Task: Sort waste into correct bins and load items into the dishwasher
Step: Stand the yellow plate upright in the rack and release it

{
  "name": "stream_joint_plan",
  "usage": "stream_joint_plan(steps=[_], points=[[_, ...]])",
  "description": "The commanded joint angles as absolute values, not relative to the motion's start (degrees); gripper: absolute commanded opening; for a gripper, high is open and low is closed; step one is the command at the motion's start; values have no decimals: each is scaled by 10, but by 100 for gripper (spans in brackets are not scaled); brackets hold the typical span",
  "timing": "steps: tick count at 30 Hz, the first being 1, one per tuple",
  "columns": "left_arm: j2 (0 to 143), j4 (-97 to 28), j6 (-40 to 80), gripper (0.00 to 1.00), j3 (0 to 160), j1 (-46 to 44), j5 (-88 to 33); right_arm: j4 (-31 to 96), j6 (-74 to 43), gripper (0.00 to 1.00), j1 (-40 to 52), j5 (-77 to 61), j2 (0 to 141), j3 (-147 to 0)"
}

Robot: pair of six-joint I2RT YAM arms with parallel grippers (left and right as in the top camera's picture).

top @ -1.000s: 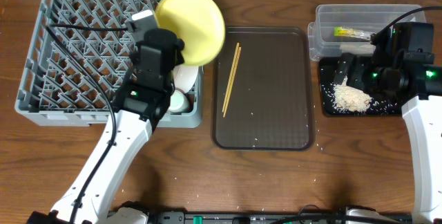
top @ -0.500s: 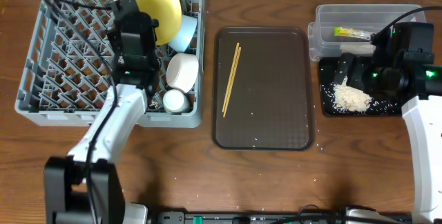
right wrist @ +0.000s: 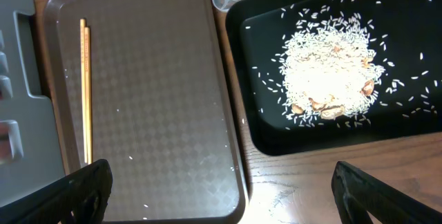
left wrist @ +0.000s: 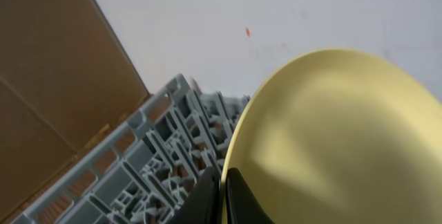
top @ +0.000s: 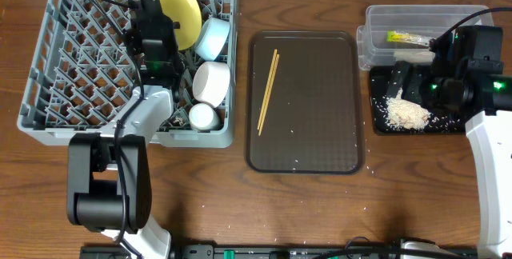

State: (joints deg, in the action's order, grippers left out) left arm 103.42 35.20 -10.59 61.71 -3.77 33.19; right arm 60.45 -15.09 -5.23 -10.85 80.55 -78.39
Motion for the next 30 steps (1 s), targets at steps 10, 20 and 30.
stream_joint_plan(steps=[10, 20, 30], points=[[1034, 362, -122, 7, 663, -25, 343, 605, -156, 99, -56, -107, 808, -790], [1060, 364, -133, 8, 663, -1, 339, 605, -156, 99, -56, -107, 808, -790], [1075, 365, -133, 8, 663, -14, 334, 605, -156, 99, -56, -107, 808, -790]])
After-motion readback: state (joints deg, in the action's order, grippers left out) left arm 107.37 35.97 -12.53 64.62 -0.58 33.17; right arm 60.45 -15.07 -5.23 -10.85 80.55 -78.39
